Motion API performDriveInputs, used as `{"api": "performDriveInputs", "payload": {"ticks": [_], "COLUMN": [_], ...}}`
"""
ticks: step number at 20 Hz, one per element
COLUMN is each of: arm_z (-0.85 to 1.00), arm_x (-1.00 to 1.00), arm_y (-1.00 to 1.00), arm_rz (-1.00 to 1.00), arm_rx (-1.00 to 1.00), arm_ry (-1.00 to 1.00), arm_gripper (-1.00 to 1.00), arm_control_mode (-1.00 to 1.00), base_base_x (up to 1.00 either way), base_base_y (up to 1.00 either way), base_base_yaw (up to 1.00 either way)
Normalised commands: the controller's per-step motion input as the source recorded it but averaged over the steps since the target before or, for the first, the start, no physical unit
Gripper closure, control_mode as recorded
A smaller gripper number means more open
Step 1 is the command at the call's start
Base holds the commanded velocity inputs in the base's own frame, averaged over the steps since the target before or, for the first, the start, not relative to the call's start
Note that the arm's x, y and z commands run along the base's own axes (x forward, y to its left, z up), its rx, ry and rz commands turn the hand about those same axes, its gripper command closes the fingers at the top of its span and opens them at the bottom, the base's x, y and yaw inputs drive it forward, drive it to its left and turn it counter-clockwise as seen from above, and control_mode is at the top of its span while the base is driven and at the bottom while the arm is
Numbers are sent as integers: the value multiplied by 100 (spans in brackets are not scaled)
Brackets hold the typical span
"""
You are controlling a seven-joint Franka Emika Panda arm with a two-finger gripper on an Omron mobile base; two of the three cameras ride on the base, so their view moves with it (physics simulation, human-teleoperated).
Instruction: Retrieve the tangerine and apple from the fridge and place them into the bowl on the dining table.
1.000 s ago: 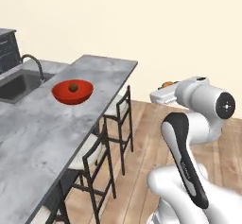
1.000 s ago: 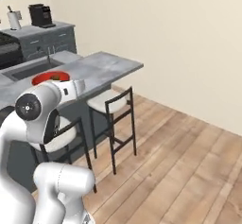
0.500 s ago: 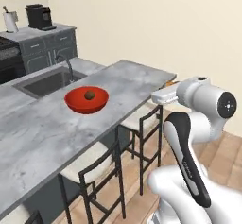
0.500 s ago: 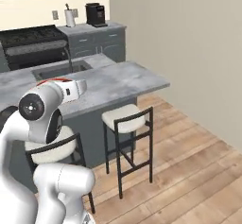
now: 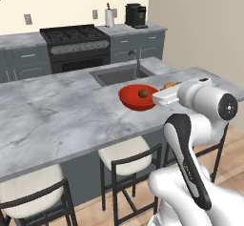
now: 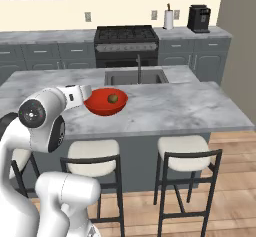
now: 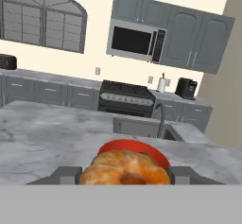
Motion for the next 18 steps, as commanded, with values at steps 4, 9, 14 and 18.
{"api": "performDriveInputs", "payload": {"ticks": [4,9,14,18], "arm_z": [0,0,0,0], "arm_x": [0,0,0,0], "arm_y": [0,0,0,0], "arm_rz": [0,0,0,0], "arm_rx": [0,0,0,0], "arm_ry": [0,0,0,0], "arm_gripper": [100,100,100,100], "arm_control_mode": [100,100,100,100], "base_base_x": [30,34,93,100], "base_base_y": [-78,-86,-36,0], "base_base_yaw": [56,49,31,11]}}
